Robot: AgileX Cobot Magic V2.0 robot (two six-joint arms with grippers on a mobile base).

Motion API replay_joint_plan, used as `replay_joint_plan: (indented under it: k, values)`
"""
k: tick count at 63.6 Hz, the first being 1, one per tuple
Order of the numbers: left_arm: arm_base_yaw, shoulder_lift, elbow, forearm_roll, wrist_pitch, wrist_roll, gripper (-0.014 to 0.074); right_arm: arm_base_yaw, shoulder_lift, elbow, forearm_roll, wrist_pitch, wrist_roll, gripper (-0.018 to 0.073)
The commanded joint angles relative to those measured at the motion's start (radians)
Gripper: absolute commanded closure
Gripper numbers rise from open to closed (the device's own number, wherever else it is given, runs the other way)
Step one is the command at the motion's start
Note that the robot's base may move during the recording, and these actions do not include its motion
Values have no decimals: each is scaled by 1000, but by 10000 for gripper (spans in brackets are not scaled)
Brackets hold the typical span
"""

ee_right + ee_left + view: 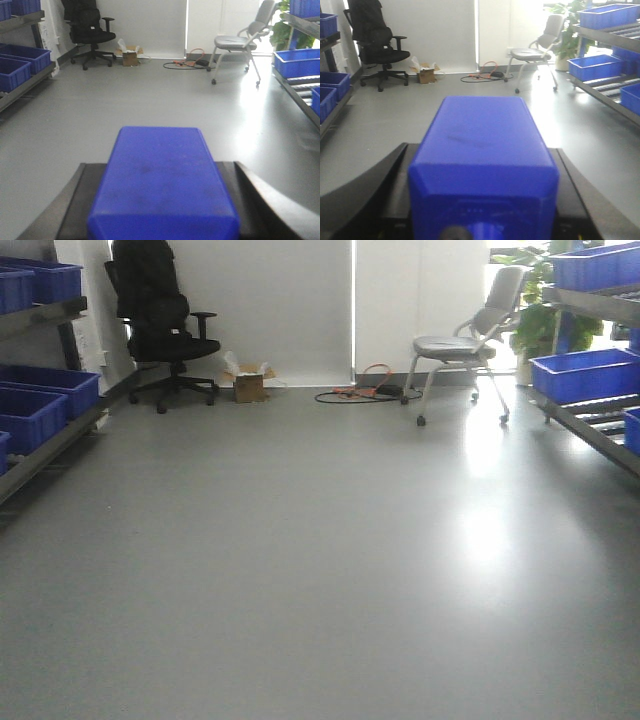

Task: Pick and sort blue part to right shelf
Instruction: 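Drive the base up to the shelf of blue bins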

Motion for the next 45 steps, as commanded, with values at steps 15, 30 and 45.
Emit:
replay_joint_plan:
  k: [15,30,45]
  values:
    - [0,8,-29,0,-94,-8,260,-5,8,-30,-3,-93,-7,129]
    - [0,8,-29,0,-94,-8,260,-5,8,-30,-3,-92,-7,129]
    - [0,8,-29,0,-94,-8,260,-5,8,-30,-3,-92,-7,129]
